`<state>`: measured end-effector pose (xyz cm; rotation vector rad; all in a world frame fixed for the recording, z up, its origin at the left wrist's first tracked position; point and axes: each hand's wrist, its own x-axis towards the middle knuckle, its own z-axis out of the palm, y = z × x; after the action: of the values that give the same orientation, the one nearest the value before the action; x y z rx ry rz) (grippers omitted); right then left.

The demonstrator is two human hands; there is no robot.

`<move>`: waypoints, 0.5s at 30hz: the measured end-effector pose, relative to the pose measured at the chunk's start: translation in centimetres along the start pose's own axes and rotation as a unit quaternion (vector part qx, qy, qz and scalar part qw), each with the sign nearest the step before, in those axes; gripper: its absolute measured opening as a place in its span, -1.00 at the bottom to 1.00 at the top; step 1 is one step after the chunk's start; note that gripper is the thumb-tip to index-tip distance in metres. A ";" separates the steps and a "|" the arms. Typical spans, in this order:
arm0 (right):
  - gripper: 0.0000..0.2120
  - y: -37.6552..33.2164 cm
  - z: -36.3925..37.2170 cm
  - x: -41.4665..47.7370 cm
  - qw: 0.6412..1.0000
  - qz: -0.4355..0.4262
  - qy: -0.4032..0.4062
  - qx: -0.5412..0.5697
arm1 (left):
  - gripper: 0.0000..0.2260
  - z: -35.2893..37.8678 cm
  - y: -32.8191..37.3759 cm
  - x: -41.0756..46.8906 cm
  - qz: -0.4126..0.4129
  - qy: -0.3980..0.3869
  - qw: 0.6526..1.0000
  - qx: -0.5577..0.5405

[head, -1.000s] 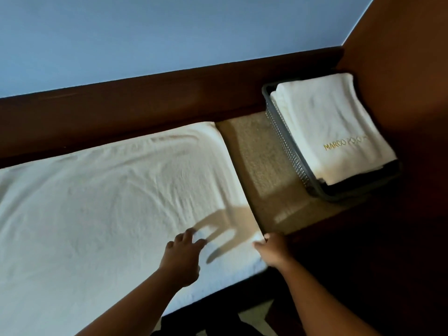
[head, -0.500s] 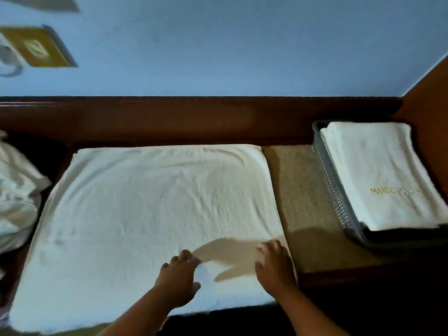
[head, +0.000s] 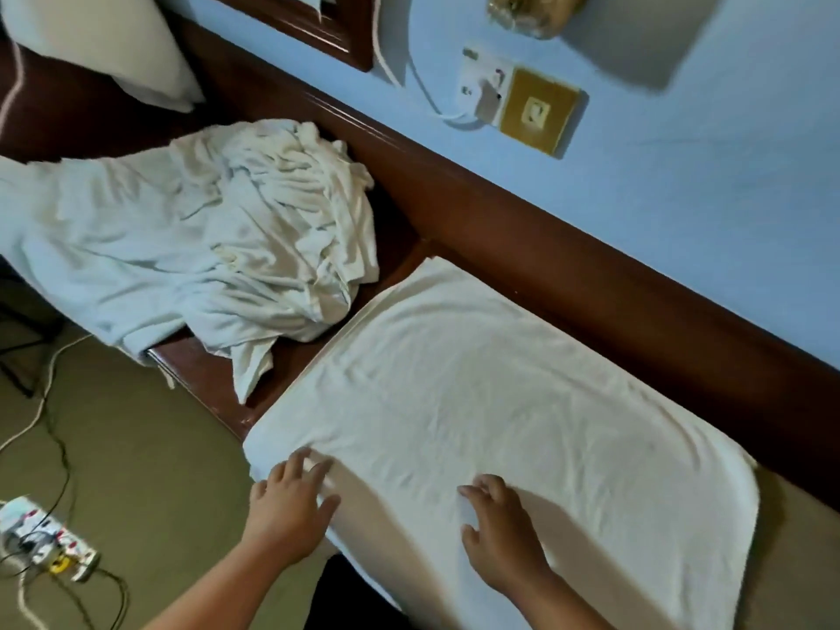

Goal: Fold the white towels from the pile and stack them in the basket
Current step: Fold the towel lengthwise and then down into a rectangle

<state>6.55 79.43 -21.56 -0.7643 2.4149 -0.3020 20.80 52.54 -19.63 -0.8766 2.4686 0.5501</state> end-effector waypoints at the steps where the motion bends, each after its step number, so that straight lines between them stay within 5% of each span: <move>1: -0.50 -1.3 -0.2 1.4 1.000 -0.016 -0.006 -0.014 | -0.49 -0.5 -0.8 0.9 -0.012 0.017 1.000 -0.023; 9: -0.44 -13.5 -1.8 12.6 0.984 -0.120 -0.084 -0.101 | -0.50 -1.7 -5.4 6.8 -0.063 0.087 0.993 -0.059; 15: -0.44 -19.4 -3.3 21.6 0.974 -0.165 -0.057 -0.145 | -0.46 -3.1 -5.6 10.8 0.014 0.119 0.989 -0.083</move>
<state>-1.03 51.19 -21.69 -1.2826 2.2446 -0.0297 16.15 41.76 -24.17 -1.0269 2.6826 0.7071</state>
